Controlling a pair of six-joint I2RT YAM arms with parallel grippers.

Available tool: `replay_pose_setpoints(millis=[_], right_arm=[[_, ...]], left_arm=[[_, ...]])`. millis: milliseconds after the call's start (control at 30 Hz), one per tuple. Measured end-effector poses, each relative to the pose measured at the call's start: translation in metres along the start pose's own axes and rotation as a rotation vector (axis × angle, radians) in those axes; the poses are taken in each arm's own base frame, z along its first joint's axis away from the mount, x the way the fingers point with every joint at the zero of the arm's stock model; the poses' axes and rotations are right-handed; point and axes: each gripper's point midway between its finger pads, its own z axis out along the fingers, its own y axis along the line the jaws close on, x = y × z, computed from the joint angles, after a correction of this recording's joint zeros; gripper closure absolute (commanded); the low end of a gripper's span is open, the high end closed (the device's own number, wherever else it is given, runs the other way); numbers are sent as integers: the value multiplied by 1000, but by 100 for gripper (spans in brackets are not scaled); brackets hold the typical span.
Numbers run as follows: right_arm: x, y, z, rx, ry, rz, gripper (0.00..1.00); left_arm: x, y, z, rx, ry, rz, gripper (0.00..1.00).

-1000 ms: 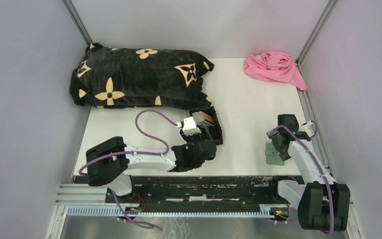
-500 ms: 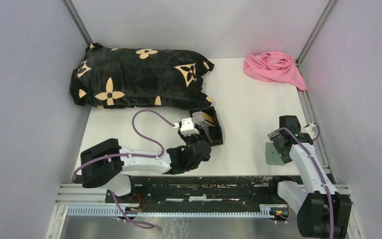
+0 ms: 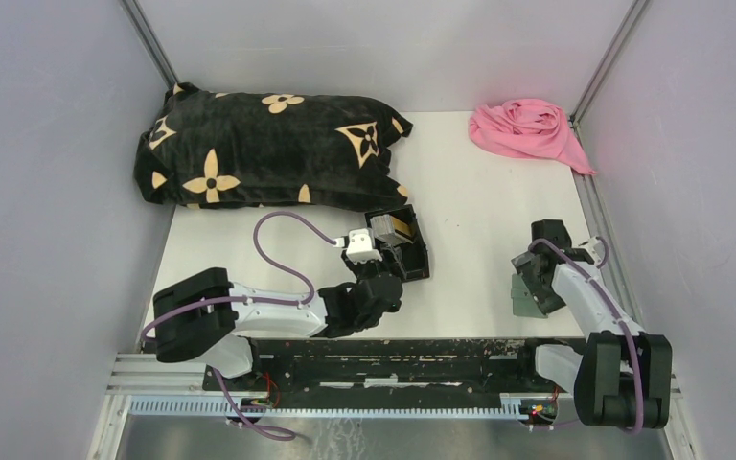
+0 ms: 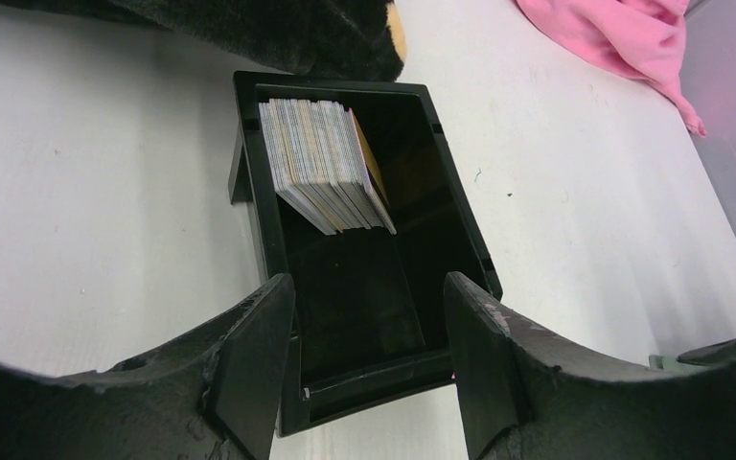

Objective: Put the credit cards into the card holder
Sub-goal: Move the card holder to the center of the board.

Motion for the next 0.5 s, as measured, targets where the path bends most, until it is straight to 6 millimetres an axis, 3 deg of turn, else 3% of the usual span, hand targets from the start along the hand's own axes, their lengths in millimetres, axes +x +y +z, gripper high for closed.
replay_pose_setpoints(millis=[500], right_arm=[[-2,6,13,96,26,-43,2]], left_arm=[[-6,-5,-2,35,-11,14,33]])
